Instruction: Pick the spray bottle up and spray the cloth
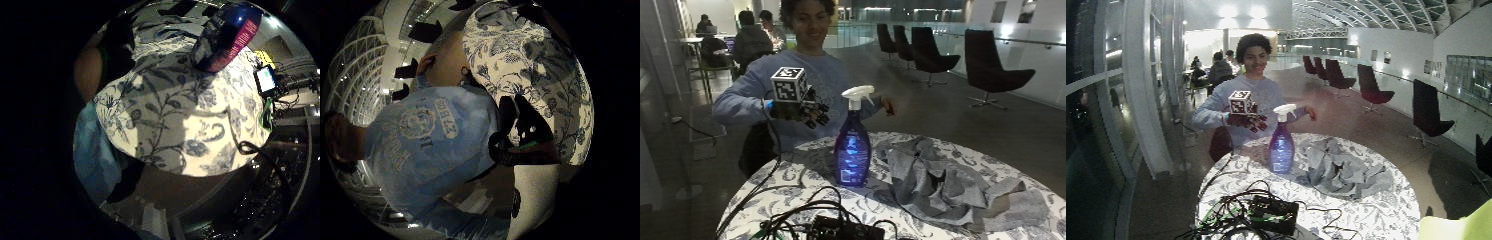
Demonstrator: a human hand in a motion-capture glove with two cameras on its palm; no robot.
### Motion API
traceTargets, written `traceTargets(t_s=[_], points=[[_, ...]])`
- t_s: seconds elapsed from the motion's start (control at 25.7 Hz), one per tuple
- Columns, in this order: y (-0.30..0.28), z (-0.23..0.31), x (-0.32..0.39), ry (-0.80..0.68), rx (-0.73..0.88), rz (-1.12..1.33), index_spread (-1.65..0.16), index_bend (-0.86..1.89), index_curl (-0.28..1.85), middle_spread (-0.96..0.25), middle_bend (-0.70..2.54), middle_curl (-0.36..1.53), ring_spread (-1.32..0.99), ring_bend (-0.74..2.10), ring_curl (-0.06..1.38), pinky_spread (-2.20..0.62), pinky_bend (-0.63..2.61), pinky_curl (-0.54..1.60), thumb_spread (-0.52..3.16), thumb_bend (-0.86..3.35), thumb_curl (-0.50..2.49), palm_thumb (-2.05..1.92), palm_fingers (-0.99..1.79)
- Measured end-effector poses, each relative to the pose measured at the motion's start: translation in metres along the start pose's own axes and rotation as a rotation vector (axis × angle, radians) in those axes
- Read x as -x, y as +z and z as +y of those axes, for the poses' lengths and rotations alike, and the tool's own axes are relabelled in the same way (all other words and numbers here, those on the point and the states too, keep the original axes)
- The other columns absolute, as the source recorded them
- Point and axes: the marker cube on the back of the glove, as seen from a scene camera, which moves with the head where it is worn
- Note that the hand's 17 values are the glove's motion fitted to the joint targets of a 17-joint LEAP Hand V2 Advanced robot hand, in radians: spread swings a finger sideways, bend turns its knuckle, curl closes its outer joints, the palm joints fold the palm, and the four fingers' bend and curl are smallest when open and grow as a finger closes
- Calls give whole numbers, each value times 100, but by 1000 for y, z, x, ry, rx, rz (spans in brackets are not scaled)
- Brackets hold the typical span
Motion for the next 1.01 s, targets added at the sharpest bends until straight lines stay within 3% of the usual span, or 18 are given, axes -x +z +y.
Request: traceTargets(t_s=[0.55,1.01], points=[[-5,2,-13,46,-49,-38,-38,12,15,-3,35,23,-2,37,21,17,43,24,95,34,22,62,55],[-14,-15,-93,189,-236,-839,-41,8,14,-2,32,28,0,43,26,19,49,29,107,21,25,59,48]])
